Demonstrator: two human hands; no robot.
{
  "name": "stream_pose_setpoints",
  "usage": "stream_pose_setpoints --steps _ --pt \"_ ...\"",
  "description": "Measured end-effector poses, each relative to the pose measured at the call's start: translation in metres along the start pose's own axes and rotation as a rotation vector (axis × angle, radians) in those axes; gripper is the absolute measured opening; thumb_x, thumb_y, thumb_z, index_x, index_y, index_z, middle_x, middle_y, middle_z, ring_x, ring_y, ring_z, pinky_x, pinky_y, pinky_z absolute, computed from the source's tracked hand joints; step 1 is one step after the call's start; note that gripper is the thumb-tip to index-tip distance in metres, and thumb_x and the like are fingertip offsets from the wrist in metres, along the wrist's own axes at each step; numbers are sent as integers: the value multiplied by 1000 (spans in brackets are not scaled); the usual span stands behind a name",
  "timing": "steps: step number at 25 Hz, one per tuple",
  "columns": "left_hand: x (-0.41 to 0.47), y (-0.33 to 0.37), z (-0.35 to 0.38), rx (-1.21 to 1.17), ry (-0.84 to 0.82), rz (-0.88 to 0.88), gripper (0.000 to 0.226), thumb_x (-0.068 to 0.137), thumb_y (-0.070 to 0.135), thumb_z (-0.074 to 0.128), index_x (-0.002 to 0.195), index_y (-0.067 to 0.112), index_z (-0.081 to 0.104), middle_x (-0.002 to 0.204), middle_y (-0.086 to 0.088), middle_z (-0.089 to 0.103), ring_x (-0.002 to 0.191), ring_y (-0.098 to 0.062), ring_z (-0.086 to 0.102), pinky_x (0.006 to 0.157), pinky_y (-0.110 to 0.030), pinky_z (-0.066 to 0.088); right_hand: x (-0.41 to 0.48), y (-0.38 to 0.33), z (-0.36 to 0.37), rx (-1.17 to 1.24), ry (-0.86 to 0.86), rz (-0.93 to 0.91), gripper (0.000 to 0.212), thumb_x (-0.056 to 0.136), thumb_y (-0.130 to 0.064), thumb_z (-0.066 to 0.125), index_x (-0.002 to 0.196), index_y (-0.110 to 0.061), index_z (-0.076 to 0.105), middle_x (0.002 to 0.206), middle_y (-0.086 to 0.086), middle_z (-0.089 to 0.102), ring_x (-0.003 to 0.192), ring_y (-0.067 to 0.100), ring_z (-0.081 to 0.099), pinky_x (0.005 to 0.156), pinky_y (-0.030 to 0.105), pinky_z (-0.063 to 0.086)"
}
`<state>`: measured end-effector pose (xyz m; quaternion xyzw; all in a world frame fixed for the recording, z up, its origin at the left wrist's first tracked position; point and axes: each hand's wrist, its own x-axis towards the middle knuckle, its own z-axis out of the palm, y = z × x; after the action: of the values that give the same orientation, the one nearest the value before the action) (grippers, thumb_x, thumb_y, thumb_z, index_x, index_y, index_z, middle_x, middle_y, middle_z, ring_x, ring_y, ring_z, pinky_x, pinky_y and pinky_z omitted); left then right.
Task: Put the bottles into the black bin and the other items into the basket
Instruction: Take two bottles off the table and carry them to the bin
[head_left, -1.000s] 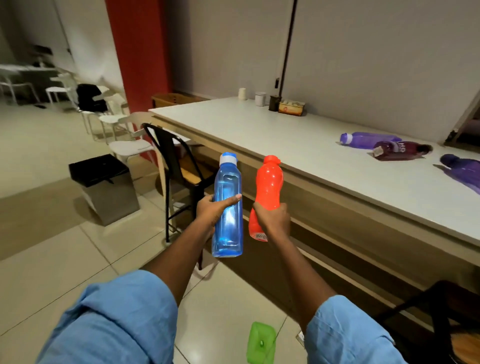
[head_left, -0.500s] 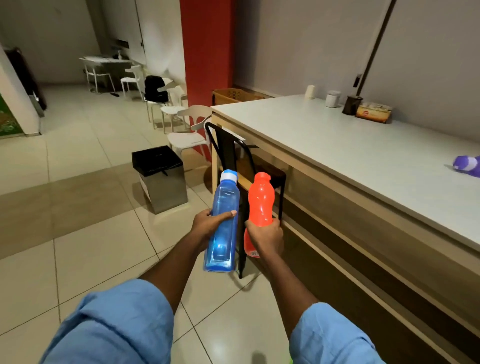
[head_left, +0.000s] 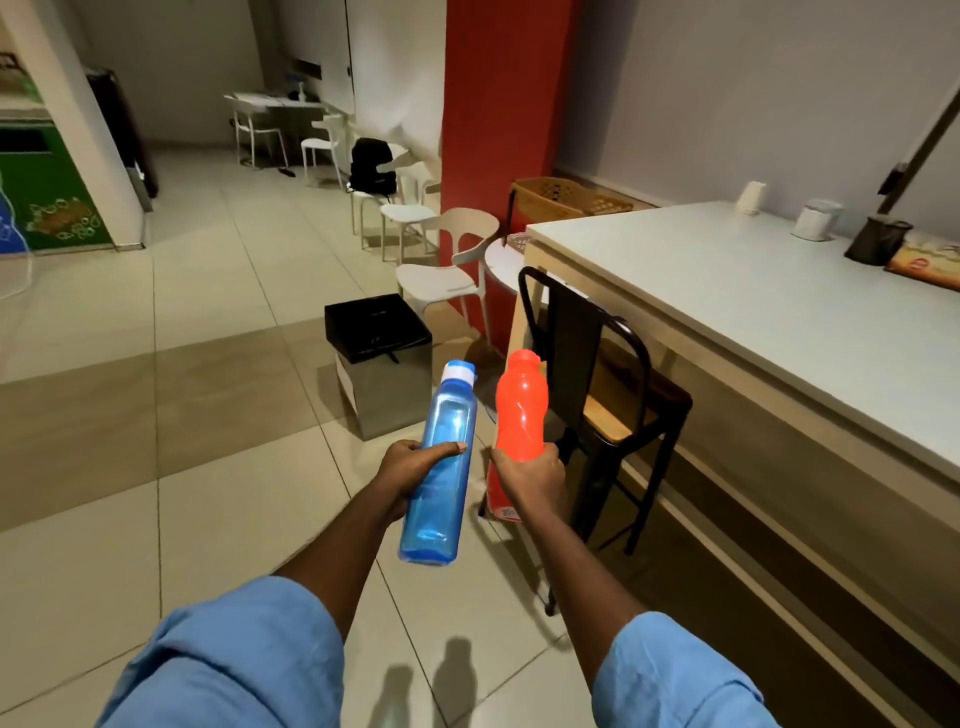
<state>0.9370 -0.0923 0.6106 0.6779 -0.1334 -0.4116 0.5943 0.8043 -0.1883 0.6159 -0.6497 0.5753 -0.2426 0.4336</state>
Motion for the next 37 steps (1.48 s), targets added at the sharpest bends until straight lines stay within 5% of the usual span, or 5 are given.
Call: stream_pose_setpoints --steps 5,10,22,32,37 --pt "83 36 -124 -36 -25 -47 37 71 21 82 99 3 64 79 -15 72 64 -26 71 58 -34 57 27 -68 118 45 -45 69 71 70 -47 74 126 -9 51 123 14 60 110 34 60 91 40 50" --pt "163 65 -191 -163 54 -70 46 74 28 82 106 1 64 96 -19 72 81 -32 71 69 -41 60 66 -123 203 11 -108 67 69 74 -49 71 129 -14 48 122 11 61 108 32 61 86 33 48" --pt "401 132 -249 -142 237 -66 38 79 42 76 95 12 61 88 -6 70 75 -22 70 53 -26 54 250 -214 372 6 -301 47 67 78 -45 73 131 -14 46 120 9 58 107 31 60 94 48 52" --pt "615 184 -302 44 314 -154 54 70 35 84 104 2 58 89 -10 65 71 -22 64 54 -27 48 415 -298 496 -47 -332 32 61 71 -39 79 119 -12 54 112 10 65 96 28 63 85 39 53" --pt "737 218 -334 93 276 -244 63 71 29 83 118 -1 55 111 -19 65 96 -32 65 75 -37 55 501 -338 565 -123 -320 102 71 70 -44 81 124 -7 53 117 12 64 101 30 63 87 40 52"
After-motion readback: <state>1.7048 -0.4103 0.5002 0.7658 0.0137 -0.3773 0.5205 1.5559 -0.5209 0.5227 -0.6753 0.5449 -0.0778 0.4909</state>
